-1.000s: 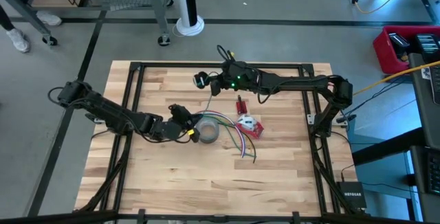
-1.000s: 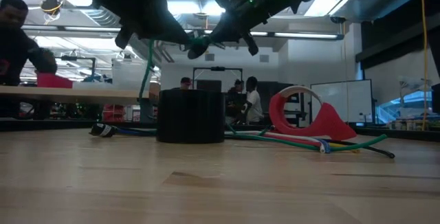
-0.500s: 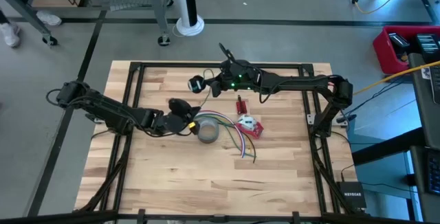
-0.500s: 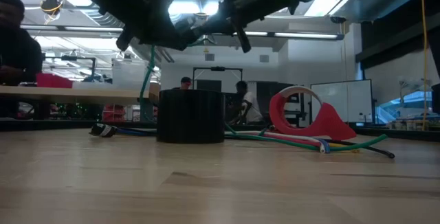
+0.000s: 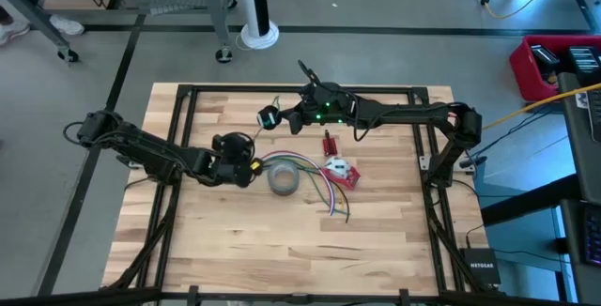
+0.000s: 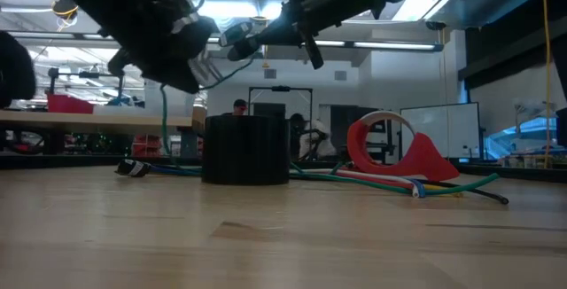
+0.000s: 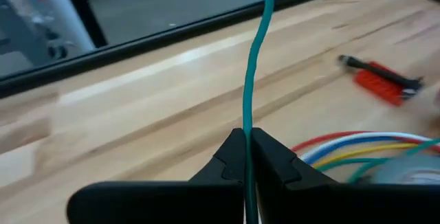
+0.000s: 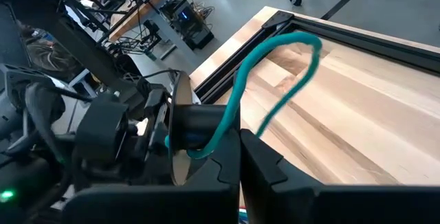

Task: Coil cords
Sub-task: Coil the green wire onto the black spool

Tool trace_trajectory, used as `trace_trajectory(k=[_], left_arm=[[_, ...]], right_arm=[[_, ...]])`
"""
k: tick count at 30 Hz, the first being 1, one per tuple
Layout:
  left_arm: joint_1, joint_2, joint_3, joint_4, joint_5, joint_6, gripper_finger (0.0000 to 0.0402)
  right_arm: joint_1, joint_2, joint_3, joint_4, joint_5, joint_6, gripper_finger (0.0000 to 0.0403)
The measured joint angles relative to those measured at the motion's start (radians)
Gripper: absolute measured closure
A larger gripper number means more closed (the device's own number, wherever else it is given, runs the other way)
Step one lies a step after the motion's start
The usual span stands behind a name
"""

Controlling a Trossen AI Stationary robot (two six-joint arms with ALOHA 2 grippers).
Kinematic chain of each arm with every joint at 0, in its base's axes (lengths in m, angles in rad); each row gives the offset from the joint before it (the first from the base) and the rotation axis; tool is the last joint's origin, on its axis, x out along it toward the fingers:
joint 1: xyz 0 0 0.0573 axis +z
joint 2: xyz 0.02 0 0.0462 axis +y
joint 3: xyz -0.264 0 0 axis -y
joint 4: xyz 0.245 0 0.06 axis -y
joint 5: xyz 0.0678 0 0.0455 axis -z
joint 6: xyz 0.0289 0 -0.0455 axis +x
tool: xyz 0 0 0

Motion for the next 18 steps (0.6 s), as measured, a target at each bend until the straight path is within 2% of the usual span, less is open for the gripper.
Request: trace_trajectory(k=[8, 18], left_arm=[[0.0, 0.0, 0.0, -0.194, -0.121, -0.2, 0.0401], [-0.058, 0.0, 0.0, -0.334, -0.117, -0.421, 0.0401]], right_arm=[[0.0, 0.0, 0.0, -0.023, 0.002, -0.001, 0.0402], [0.0, 0.0, 0.0, -0.057, 0.158, -0.021, 0.0402]])
